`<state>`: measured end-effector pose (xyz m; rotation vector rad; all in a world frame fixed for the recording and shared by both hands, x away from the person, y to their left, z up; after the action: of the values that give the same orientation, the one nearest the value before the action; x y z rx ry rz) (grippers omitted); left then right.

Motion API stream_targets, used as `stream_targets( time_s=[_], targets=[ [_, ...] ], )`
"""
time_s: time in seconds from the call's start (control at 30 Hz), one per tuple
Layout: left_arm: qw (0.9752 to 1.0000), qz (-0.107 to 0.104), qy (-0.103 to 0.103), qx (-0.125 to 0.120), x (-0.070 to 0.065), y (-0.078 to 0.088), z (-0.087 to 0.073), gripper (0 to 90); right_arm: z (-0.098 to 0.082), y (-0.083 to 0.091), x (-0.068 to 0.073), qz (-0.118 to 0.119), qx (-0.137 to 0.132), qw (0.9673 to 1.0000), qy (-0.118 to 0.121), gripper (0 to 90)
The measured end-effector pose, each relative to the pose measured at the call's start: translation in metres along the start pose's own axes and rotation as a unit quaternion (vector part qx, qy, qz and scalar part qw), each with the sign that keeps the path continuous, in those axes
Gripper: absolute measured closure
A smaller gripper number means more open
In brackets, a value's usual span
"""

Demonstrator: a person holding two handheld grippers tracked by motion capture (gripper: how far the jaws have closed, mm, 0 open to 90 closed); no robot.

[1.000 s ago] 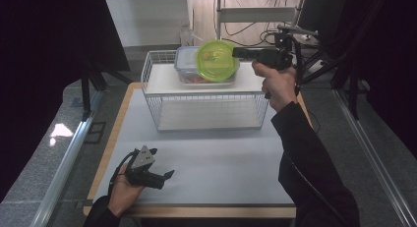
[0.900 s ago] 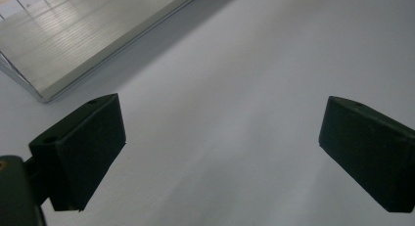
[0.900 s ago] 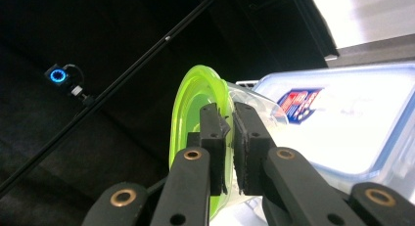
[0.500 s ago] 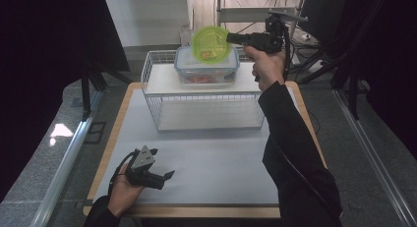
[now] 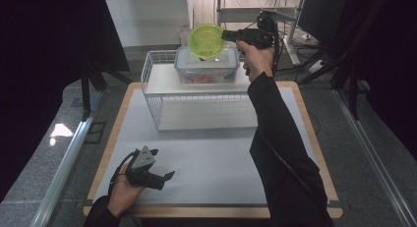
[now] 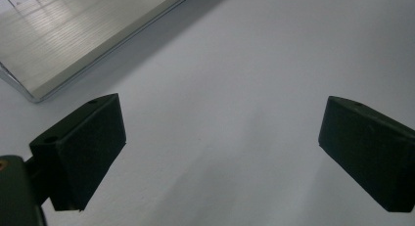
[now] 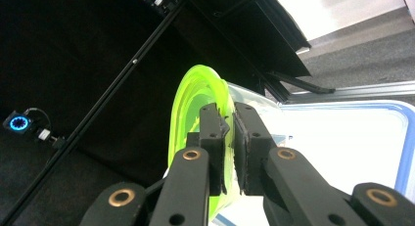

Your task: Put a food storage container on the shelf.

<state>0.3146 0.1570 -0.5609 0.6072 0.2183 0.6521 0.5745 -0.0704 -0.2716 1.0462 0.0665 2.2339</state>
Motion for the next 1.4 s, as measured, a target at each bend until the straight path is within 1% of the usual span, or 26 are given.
stream_targets(
  time_s=[0.1,0.13,0.2,0.23,0.27,0.37,0.4,0.53,0.63,0.67,0.73,0.83,0.87,0.9,0.93,0.97,1.0,1.03,1.07,1.1,1.13,1.17,1.2,1.27,1.33,1.4],
  targets=[
    [1.0000,-0.001,0.000,0.000,0.000,0.000,0.000,3.6,0.001,-0.002,-0.002,-0.008,-0.003,1.0000,-0.005,81.7],
    [1.0000,-0.001,0.000,0.000,0.000,0.000,0.000,3.6,0.002,-0.004,-0.004,-0.020,-0.002,0.9998,-0.003,80.7],
    [1.0000,-0.001,0.000,0.000,0.000,0.000,0.000,3.7,0.002,-0.005,-0.004,-0.024,-0.003,0.9997,-0.003,80.4],
    [1.0000,-0.001,0.000,0.000,0.000,0.000,0.000,3.7,0.002,-0.006,-0.005,-0.029,-0.004,0.9996,-0.001,79.8],
    [1.0000,-0.001,0.000,0.000,0.000,0.000,0.000,3.7,0.002,-0.007,-0.006,-0.041,-0.005,0.9991,0.009,78.1],
    [1.0000,-0.001,0.000,0.001,0.000,-0.001,0.000,3.7,0.001,-0.009,-0.006,-0.047,-0.003,0.9988,0.013,76.1],
    [1.0000,-0.002,-0.001,0.002,-0.001,-0.001,-0.001,3.7,0.001,-0.010,-0.007,-0.054,-0.006,0.9984,0.015,74.1],
    [1.0000,-0.002,-0.001,0.003,-0.001,-0.001,-0.001,3.7,0.001,-0.013,-0.009,-0.065,-0.011,0.9977,0.015,71.0],
    [1.0000,-0.002,-0.001,0.003,-0.001,-0.001,-0.001,3.8,0.001,-0.014,-0.011,-0.067,-0.012,0.9976,0.014,70.5],
    [1.0000,-0.003,-0.001,0.003,-0.001,-0.001,-0.001,3.8,0.001,-0.014,-0.012,-0.073,-0.012,0.9971,0.019,69.0],
    [1.0000,-0.003,-0.002,0.003,-0.001,-0.001,-0.001,3.8,0.000,-0.015,-0.012,-0.074,-0.012,0.9970,0.020,67.8],
    [1.0000,-0.003,-0.003,0.005,-0.001,-0.001,-0.001,3.7,-0.001,-0.014,-0.013,-0.083,-0.011,0.9958,0.037,62.7],
    [1.0000,-0.003,-0.003,0.005,-0.001,-0.001,-0.001,3.7,0.000,-0.014,-0.012,-0.084,-0.014,0.9952,0.048,60.4],
    [1.0000,-0.003,-0.001,0.005,-0.001,-0.001,-0.001,3.8,0.000,-0.013,-0.012,-0.090,-0.015,0.9940,0.061,54.8],
    [1.0000,-0.003,-0.002,0.005,-0.001,-0.001,-0.001,3.7,0.000,-0.012,-0.011,-0.090,-0.017,0.9934,0.069,51.8],
    [1.0000,-0.003,-0.002,0.005,-0.001,-0.001,-0.001,3.7,0.000,-0.012,-0.011,-0.090,-0.017,0.9934,0.069,51.8],
    [1.0000,-0.003,-0.002,0.006,-0.001,-0.001,-0.001,3.7,0.000,-0.010,-0.010,-0.087,-0.020,0.9929,0.078,46.5],
    [1.0000,-0.003,-0.002,0.006,-0.001,-0.001,-0.001,3.8,0.000,-0.010,-0.010,-0.087,-0.020,0.9929,0.078,46.5],
    [1.0000,-0.003,-0.002,0.006,-0.001,-0.001,-0.001,3.8,0.000,-0.008,-0.009,-0.083,-0.019,0.9925,0.088,41.8],
    [1.0000,-0.002,-0.002,0.006,-0.002,-0.001,-0.001,3.8,0.000,-0.008,-0.009,-0.083,-0.019,0.9925,0.088,41.8],
    [1.0000,-0.002,-0.002,0.007,-0.002,-0.002,-0.001,3.7,0.000,-0.007,-0.009,-0.081,-0.018,0.9923,0.093,39.4],
    [1.0000,-0.001,-0.002,0.007,-0.002,-0.002,-0.001,3.7,-0.001,-0.006,-0.008,-0.078,-0.016,0.9917,0.101,37.6],
    [1.0000,-0.001,-0.002,0.008,-0.002,-0.002,-0.001,3.7,-0.002,-0.004,-0.008,-0.081,-0.011,0.9899,0.116,35.0],
    [1.0000,-0.001,-0.002,0.008,-0.002,-0.002,-0.002,3.7,-0.003,-0.001,-0.009,-0.081,-0.010,0.9886,0.126,32.8],
    [1.0000,0.000,-0.002,0.009,-0.002,-0.002,-0.002,3.7,-0.003,0.001,-0.009,-0.079,-0.011,0.9885,0.129,31.7],
    [1.0000,-0.001,-0.002,0.009,-0.002,-0.002,-0.002,3.7,-0.005,0.004,-0.010,-0.079,-0.009,0.9870,0.140,29.8]
  ],
)
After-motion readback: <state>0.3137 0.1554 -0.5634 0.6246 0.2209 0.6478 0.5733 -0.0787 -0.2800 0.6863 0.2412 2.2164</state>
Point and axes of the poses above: each handheld gripper's, and its own axes: y roughly backward along the jaws, z roughly out of its top, x roughly to its left, the point moved 8 cm from there along -y, roughly forward along the jaws, and after that the axes turned 6 degrees about -z, right-handed, at the moved point
